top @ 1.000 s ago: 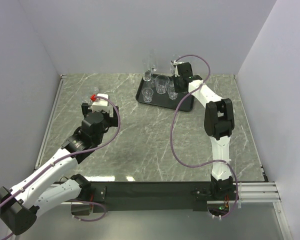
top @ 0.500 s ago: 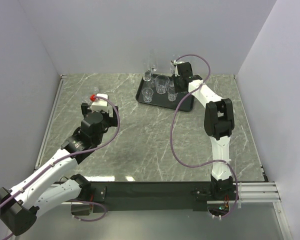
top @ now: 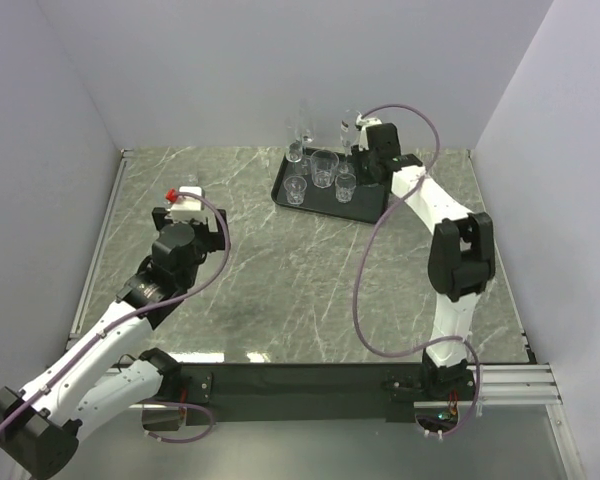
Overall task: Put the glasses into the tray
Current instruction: Place the glass into the tray, then grab a glass with a robot arm
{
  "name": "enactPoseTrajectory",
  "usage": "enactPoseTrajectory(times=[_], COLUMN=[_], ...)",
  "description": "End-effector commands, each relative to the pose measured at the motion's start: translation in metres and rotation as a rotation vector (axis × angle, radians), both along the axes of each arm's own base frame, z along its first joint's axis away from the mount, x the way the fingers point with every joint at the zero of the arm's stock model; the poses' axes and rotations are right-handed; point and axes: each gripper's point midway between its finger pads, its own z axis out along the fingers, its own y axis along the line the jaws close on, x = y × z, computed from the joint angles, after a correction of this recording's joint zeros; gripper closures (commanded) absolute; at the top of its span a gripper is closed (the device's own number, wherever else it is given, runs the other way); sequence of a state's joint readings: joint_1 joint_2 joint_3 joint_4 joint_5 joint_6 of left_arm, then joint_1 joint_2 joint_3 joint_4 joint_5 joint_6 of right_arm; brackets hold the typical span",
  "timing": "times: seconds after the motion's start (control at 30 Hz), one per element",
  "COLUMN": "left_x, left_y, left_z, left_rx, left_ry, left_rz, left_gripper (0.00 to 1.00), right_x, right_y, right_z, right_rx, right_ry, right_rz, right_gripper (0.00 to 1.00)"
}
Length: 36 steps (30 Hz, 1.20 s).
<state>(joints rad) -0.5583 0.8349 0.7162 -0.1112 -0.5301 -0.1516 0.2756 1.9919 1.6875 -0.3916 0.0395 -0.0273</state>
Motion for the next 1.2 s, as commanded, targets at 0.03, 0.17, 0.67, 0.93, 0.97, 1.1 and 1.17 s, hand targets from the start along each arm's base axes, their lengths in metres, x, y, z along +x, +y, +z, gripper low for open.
enactPoseTrajectory(times=[0.03,0.17,0.67,0.93,0.97,1.1,1.17], left_x=[0.008,0.016,0.058,0.087,0.092,0.11,0.121], left_y=[0.005,0.017,0.063,0.102,0.105,0.127,0.133], left_z=[0.01,0.007,0.013,-0.004,-0.001,-0.012,-0.019], left_rx=[-0.08,-0.136,-0.502,-0.651,-0.676,-0.732,-0.752], left_ry=[-0.03,-0.016,0.039,0.099,0.097,0.142,0.176], left_rz=[0.023,0.064,0.136,0.204,0.21,0.269,0.298], left_gripper=[0.01,0.01,0.01,0.01,0.01,0.01,0.0], right_x=[-0.022,-0.073,-0.196,-0.22,-0.223,-0.228,-0.229], right_y=[0.011,0.021,-0.019,-0.052,-0.05,-0.051,-0.05], right_z=[0.061,0.081,0.088,0.083,0.085,0.081,0.08], right_rx=[0.041,0.028,0.067,0.179,0.206,0.252,0.258], right_ry=[-0.119,-0.127,-0.183,-0.241,-0.243,-0.224,-0.218], right_rz=[0.111,0.359,0.558,0.501,0.515,0.529,0.54], right_gripper=[0.6,0.52,0.46,0.4,0.4,0.4,0.4])
